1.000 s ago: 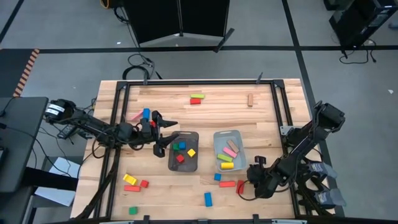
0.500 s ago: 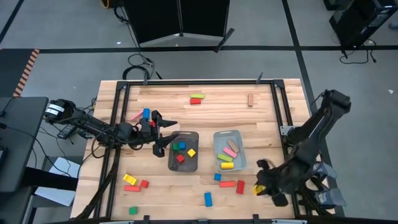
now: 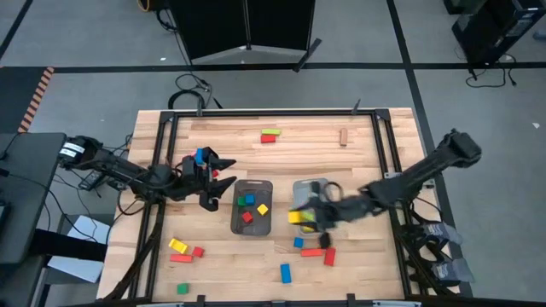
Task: Sort blocks by size
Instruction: Put the small yellow block into the black bin, then put the small red game piece into the black bin
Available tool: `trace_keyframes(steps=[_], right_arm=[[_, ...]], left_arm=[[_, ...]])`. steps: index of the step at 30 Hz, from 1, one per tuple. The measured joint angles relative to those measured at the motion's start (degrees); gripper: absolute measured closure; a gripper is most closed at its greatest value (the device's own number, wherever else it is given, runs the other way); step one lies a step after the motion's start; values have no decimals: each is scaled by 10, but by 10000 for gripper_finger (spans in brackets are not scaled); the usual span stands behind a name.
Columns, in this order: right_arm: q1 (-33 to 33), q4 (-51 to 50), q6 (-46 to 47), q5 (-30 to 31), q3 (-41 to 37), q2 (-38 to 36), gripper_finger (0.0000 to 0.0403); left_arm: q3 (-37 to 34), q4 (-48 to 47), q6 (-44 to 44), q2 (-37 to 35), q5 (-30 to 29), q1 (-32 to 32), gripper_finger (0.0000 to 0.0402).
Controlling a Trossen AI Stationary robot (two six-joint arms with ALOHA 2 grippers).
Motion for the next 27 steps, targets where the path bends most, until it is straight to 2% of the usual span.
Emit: trace_keyframes(steps=[7, 16, 17, 22, 24, 27], right_arm=[[-103, 237, -33, -82, 0, 153, 259], [-166, 373, 27, -98, 0, 275, 254], [-170, 374, 28, -98, 0, 279, 235], [-183, 379, 34, -100, 0, 268, 83], [-183, 381, 17, -85, -6, 247, 53], [-181, 398, -13, -49, -42, 196, 50]], left_arm=[[0, -3, -11, -28, 1, 0, 137], [0, -31, -11, -28, 2, 0, 137], [0, -31, -11, -28, 2, 0, 137], [0, -32, -11, -28, 2, 0, 137], [0, -42, -12, -29, -13, 0, 137], [0, -81, -28, -34, -46, 0, 137]])
